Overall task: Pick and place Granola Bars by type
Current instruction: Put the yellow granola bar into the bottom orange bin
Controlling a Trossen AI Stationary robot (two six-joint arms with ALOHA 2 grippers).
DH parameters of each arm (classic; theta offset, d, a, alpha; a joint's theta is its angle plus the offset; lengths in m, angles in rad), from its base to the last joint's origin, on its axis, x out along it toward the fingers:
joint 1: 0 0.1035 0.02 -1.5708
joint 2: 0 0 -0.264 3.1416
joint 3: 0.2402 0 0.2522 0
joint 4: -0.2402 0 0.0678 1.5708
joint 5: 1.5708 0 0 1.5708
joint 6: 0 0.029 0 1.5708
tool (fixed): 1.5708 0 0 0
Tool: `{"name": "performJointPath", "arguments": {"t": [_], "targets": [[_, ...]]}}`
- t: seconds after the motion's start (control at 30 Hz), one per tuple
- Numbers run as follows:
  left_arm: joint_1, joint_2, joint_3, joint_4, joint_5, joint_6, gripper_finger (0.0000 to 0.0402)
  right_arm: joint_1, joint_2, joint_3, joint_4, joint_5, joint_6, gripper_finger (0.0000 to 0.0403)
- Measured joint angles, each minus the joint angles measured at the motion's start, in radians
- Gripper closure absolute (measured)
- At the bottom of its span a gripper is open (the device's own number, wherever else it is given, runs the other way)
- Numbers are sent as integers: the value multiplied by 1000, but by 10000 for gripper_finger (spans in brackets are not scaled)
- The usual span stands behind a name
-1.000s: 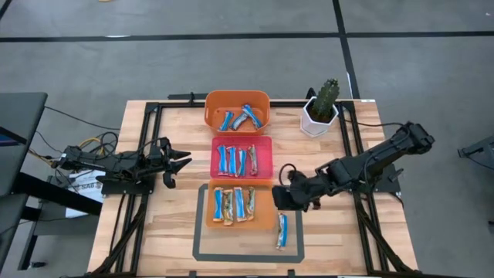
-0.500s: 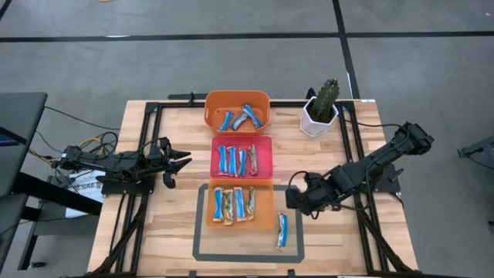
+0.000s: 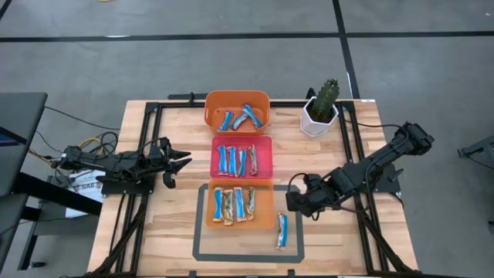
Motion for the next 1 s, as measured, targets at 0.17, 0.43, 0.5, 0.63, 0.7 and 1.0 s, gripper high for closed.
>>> {"name": "performJointPath", "arguments": {"t": [0.17,0.43,0.5,0.63,0.7,1.0], "targets": [[0,0,0,0,0,0,297,28,0,-85,143,-3,8,300],[0,0,0,0,0,0,297,62,6,-178,277,-5,45,214],[0,0,0,0,0,0,297,65,36,-178,320,-5,37,192],[0,0,0,0,0,0,297,81,110,-179,434,-3,27,163],[0,0,0,0,0,0,297,90,157,-181,487,-5,26,158],[0,0,0,1,0,0,297,96,307,-180,718,-6,24,164]]}}
